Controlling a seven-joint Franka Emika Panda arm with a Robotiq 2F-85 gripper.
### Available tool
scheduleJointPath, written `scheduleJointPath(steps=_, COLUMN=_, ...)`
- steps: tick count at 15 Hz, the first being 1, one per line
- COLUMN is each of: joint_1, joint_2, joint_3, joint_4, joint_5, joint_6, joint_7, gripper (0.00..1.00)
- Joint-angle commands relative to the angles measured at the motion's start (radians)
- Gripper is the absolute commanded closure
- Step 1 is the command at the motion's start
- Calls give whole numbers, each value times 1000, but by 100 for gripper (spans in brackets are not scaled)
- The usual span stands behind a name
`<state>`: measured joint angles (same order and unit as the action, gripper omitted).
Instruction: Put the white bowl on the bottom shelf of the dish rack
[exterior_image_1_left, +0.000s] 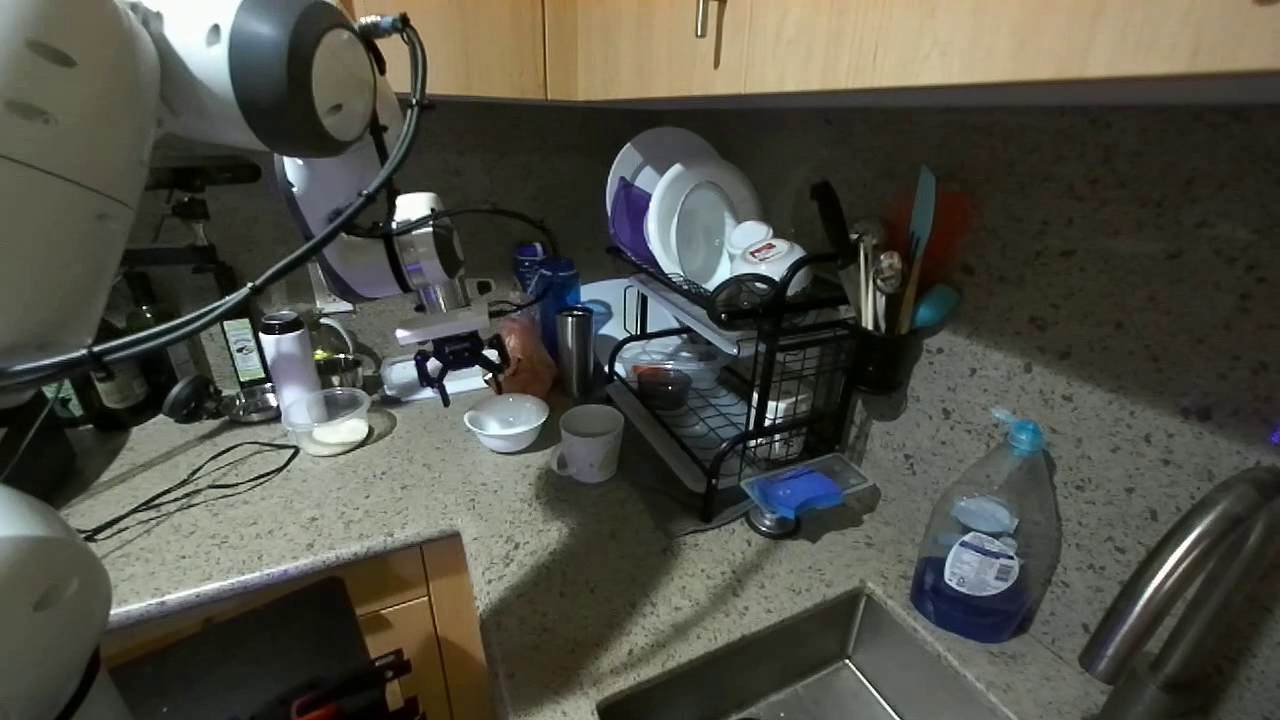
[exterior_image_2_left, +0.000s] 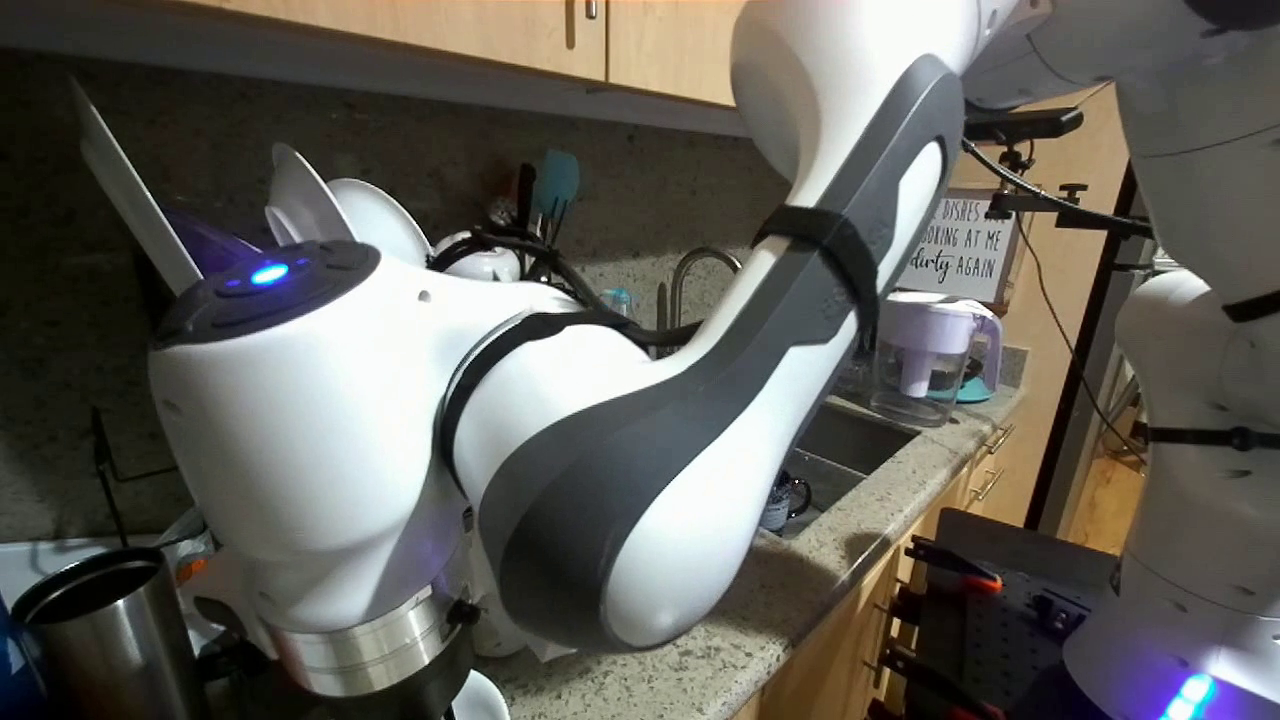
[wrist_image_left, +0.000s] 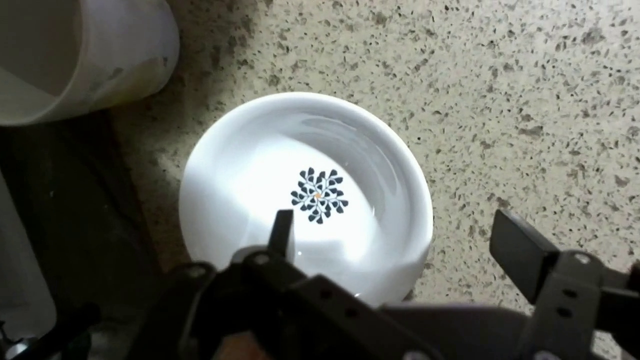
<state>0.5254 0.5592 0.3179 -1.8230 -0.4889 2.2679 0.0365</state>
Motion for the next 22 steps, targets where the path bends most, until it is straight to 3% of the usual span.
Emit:
scheduleJointPath(steps=1, joint_1=28, joint_2=73, joint_3=-17, joint_4=77, joint_5=33, joint_6=-53, joint_7=-59, gripper=0)
scheduleJointPath(steps=4, joint_1=39, joint_2=113, joint_3=-20, joint_4=98, joint_5=37, joint_6=-46, joint_7=-64, gripper=0)
scheduleJointPath(steps=6, joint_1=47, joint_2=136, joint_3=-24, joint_4=110, joint_5=37, joint_6=-39, joint_7=-63, gripper=16)
scheduleJointPath(steps=8, joint_1=55, joint_2=151, joint_3=-34, joint_4=119, joint_5=32, joint_6=-28, joint_7=-52, gripper=38)
scheduleJointPath(steps=9, joint_1=61, joint_2=157, joint_3=-39, joint_4=124, joint_5=30, joint_6=-26, joint_7=-47, gripper=44)
scheduleJointPath(steps=10, joint_1=65, joint_2=162, joint_3=-47, joint_4=128, joint_5=28, joint_6=-23, joint_7=-41, gripper=58)
scheduleJointPath(steps=14, joint_1=91, joint_2=160, joint_3=-83, joint_4=131, joint_5=13, joint_6=-2, joint_7=3, gripper=89)
scheduleJointPath(steps=17, joint_1=116, joint_2=137, joint_3=-114, joint_4=123, joint_5=2, joint_6=9, joint_7=58, gripper=96)
scheduleJointPath(steps=22, joint_1=170, joint_2=92, joint_3=-162, joint_4=95, joint_5=-23, joint_6=18, joint_7=166, gripper=92)
